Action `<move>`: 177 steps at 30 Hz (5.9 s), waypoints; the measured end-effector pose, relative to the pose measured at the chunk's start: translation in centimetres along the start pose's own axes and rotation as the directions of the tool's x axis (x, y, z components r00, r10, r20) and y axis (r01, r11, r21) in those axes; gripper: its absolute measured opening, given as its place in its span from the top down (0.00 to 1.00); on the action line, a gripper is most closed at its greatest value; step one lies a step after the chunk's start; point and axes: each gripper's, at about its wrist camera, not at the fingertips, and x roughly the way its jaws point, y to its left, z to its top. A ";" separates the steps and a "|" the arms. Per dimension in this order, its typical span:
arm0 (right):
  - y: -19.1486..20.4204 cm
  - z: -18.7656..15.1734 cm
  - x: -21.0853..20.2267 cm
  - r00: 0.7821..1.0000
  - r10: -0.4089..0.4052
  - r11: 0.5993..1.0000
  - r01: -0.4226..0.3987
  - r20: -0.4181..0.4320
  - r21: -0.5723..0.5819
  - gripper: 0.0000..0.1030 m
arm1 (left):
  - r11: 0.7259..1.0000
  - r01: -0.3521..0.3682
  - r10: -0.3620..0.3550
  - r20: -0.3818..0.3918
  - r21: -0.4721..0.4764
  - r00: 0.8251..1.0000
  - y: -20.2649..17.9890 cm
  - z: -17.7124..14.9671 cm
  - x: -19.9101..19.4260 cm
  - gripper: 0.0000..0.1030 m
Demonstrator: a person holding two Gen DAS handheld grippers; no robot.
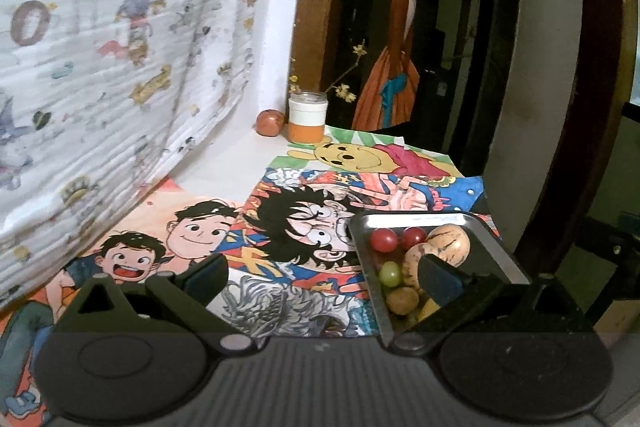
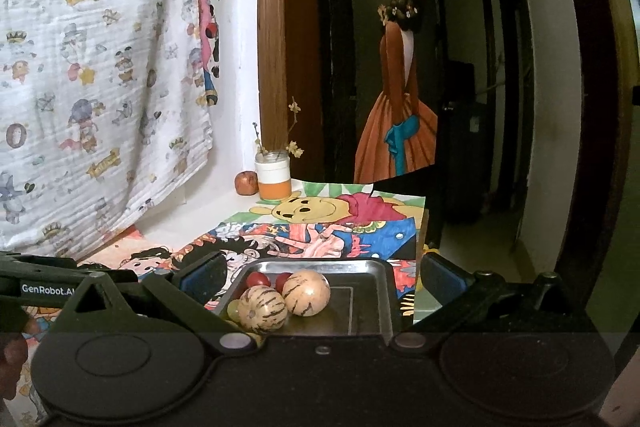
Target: Organize fruits
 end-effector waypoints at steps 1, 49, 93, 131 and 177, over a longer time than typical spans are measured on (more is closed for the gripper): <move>0.1 0.0 -0.1 1.000 -0.008 1.000 0.008 0.003 -0.004 0.00 | 1.000 -0.005 0.005 0.002 -0.005 1.000 0.1 0.0 -0.2 0.00; 5.7 -6.4 -7.0 0.996 0.009 0.999 -0.012 0.094 0.032 0.00 | 0.994 -0.102 0.105 0.115 -0.033 0.988 4.9 -7.3 -6.2 0.00; 7.7 -10.7 -10.4 0.999 0.031 0.999 -0.031 0.006 0.014 0.00 | 0.995 -0.087 0.085 0.048 0.040 0.995 6.7 -10.7 -9.3 0.00; 8.4 -12.7 -10.6 0.999 0.022 0.997 -0.019 0.047 -0.079 0.00 | 0.991 -0.029 0.008 0.156 0.134 0.988 5.6 -12.4 -10.5 0.00; 8.3 -13.1 -10.6 0.996 0.020 0.996 -0.012 0.091 -0.085 0.00 | 0.995 -0.013 -0.002 0.156 0.100 0.988 6.3 -12.8 -10.2 0.00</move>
